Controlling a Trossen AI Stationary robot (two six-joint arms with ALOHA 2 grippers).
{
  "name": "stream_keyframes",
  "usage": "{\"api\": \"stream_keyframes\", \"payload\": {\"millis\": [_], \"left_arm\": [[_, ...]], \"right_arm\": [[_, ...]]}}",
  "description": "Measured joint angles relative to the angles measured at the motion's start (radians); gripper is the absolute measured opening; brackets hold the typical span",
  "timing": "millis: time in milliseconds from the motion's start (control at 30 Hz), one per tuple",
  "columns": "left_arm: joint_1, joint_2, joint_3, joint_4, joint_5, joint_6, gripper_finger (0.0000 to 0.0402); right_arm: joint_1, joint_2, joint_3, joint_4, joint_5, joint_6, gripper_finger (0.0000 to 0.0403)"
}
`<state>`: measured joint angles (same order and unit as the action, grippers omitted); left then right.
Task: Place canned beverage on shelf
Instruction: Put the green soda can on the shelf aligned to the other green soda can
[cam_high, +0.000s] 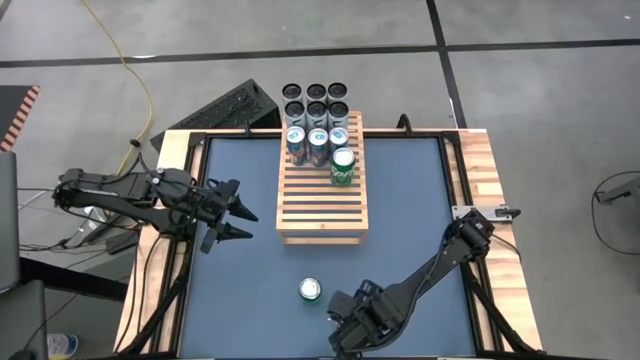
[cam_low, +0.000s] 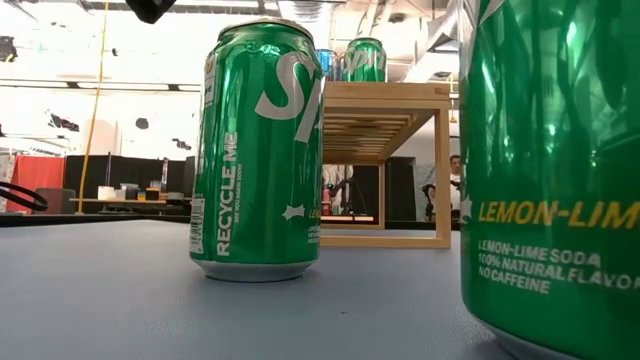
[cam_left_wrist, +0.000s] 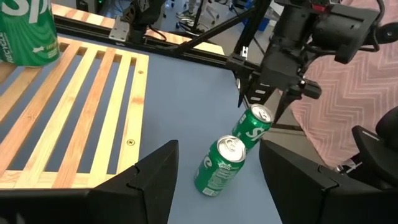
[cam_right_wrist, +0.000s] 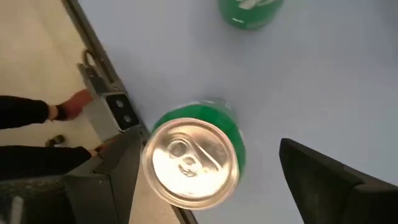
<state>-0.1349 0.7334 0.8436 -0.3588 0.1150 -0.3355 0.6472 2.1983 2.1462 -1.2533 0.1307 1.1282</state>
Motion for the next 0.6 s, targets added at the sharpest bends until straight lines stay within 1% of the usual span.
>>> {"api": "stream_keyframes", "payload": {"millis": [100,233,367,600], "left_arm": [[0.000,0.000,0.000,-0.001,0.000,0.000,0.0212],[0.000,0.000,0.000,-0.007,0.000,0.000,0.0212],[0.000,0.000,0.000,-0.017,-0.026,0.000,0.0212],[0.000,0.000,0.000,-0.019,-0.034,0.014,0.0212]], "right_arm": [[0.000,-0.002,-0.020,0.038,-0.002,0.000,0.0324],[0.000,0.000,-0.025,0.026,-0.009,-0.009,0.0324],[-0.007,0.000,-0.025,0.002,-0.008,-0.011,0.0324],[-0.008,0.000,-0.025,0.031,-0.001,-0.011,0.0324]]}}
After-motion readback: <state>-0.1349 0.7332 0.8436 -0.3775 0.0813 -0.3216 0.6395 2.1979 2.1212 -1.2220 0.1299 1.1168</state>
